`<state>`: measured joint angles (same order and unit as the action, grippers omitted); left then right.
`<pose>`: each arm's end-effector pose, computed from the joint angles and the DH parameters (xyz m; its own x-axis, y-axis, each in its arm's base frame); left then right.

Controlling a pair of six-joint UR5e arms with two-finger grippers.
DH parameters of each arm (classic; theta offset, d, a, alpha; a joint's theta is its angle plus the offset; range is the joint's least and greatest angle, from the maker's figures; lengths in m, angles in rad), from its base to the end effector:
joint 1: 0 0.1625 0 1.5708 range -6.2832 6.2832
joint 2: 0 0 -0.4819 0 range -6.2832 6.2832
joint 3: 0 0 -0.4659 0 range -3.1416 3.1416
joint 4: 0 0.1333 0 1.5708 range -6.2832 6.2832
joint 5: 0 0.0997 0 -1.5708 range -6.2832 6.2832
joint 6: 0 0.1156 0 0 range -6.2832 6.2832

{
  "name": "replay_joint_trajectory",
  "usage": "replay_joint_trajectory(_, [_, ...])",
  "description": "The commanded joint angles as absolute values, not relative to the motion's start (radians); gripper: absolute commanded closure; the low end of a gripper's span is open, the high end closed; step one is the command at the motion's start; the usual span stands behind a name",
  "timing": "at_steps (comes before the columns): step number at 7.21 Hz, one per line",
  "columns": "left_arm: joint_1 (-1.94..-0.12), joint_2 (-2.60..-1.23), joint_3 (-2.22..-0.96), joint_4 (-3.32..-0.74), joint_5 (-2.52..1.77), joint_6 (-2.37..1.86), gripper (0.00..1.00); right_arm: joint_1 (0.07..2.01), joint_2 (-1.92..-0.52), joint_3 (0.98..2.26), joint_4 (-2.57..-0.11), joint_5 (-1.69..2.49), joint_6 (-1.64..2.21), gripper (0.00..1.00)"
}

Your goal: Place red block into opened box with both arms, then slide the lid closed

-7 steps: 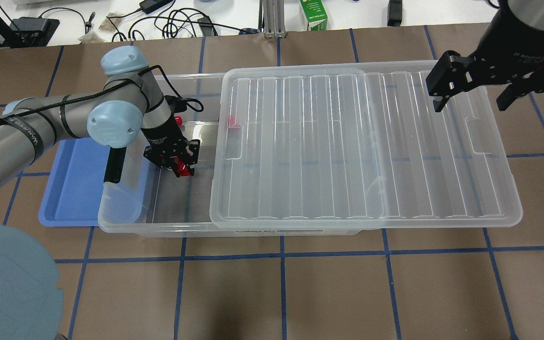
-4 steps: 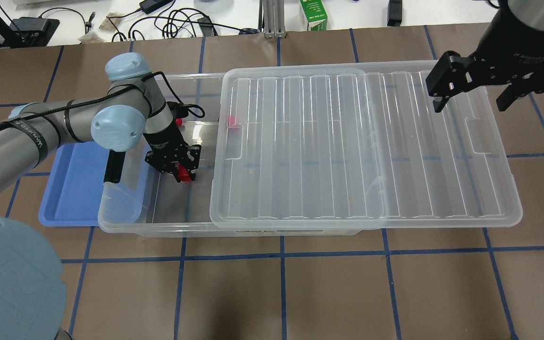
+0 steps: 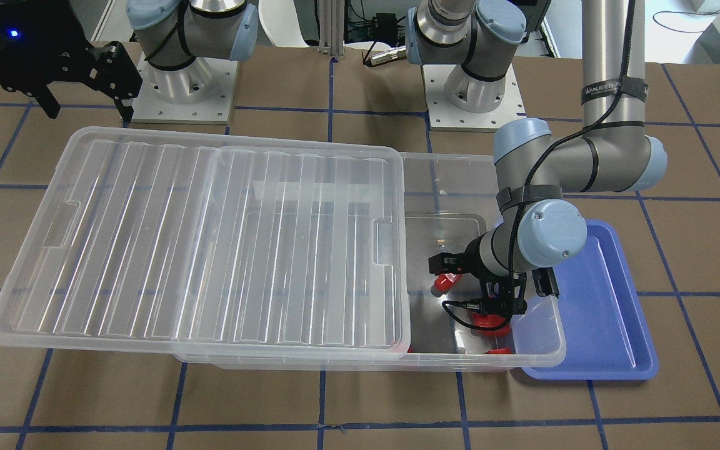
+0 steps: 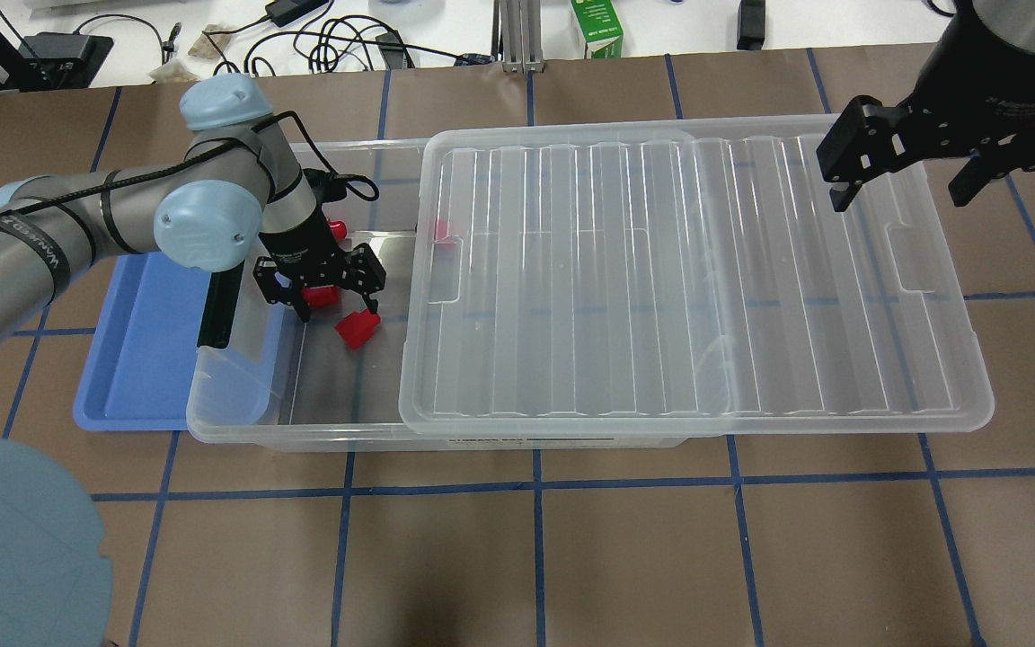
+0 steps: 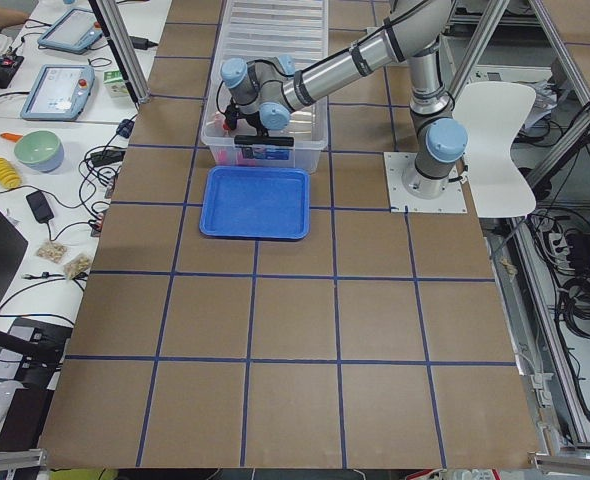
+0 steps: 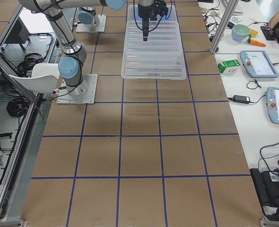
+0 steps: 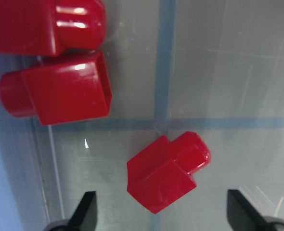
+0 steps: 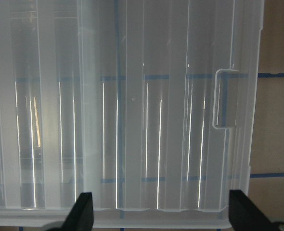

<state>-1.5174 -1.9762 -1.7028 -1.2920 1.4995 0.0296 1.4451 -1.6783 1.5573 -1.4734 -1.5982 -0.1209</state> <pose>-0.1063 -0.6638 0.2299 -0.9962 -0.0428 0.0764 -0.0221 0.9671 0.2536 0.0648 -0.5255 0.5847 -0.9995 0.0054 0.0300 0.0048 0.9998 -0.0201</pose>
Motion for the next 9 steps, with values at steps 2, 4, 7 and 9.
replay_joint_trajectory(2, [-1.519,-1.913,-1.461,-1.571,1.516,0.029,0.00,1.223,-1.672,1.577,-1.488,-1.600,-0.364,0.00])
replay_joint_trajectory(4, [-1.520,-1.808,-1.363,-1.690,1.516,0.031,0.00,1.084,-1.629,1.589,-1.503,-1.595,-0.522,0.00])
replay_joint_trajectory(7, [-1.526,-1.686,-1.353,-1.825,1.568,0.031,0.00,1.048,-1.565,1.807,-1.807,-1.597,-0.572,0.00])
replay_joint_trajectory(9, [-1.531,-1.661,-1.364,-1.827,1.575,0.031,0.00,1.048,-1.560,1.914,-1.945,-1.598,-0.590,0.00])
